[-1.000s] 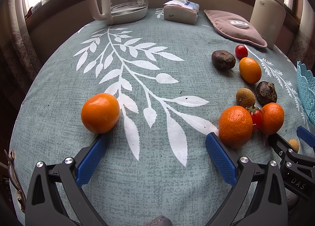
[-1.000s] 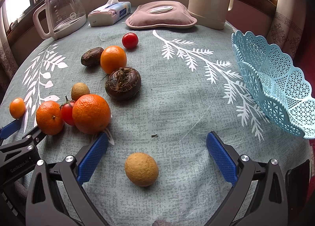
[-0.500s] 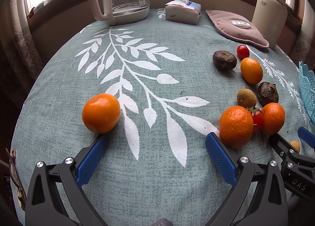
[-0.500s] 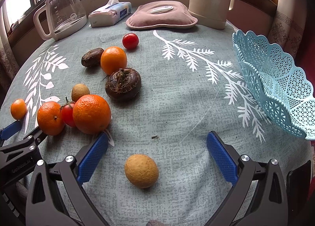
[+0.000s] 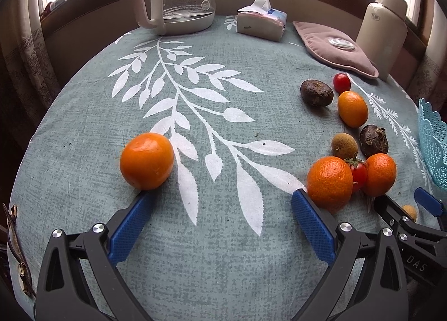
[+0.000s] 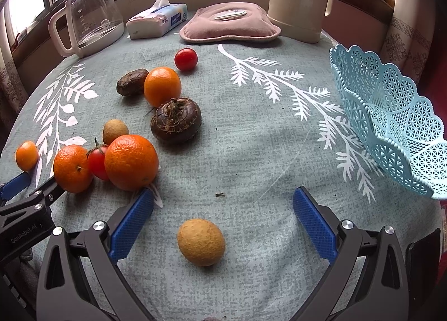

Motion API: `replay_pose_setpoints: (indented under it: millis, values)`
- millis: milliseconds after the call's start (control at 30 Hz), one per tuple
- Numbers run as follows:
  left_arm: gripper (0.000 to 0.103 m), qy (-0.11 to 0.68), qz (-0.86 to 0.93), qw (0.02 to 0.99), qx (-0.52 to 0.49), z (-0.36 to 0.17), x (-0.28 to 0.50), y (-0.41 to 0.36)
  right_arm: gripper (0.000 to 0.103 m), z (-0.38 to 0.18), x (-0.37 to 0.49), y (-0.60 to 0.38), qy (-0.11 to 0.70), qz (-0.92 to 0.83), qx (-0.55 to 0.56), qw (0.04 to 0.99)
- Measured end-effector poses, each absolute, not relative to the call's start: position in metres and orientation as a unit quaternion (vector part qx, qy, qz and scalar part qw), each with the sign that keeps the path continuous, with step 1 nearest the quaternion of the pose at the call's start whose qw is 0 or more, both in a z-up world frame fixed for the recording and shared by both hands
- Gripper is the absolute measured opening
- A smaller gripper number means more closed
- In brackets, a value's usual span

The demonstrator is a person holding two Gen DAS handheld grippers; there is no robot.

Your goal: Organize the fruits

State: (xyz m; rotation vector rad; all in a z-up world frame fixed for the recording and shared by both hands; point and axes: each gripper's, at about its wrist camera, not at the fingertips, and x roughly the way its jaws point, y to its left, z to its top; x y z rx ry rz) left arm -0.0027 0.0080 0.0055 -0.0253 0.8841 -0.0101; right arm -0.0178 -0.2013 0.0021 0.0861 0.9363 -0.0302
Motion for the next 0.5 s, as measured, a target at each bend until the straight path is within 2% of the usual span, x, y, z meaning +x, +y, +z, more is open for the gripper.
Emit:
replay_pose_setpoints:
  millis: [500]
  values:
    - [0.098, 0.383, -0.024, 0.922, -0.04, 0.029, -0.022, 0.021, 0.101, 0.031, -0.04, -0.199, 0.394, 0.001, 0.047, 0.918]
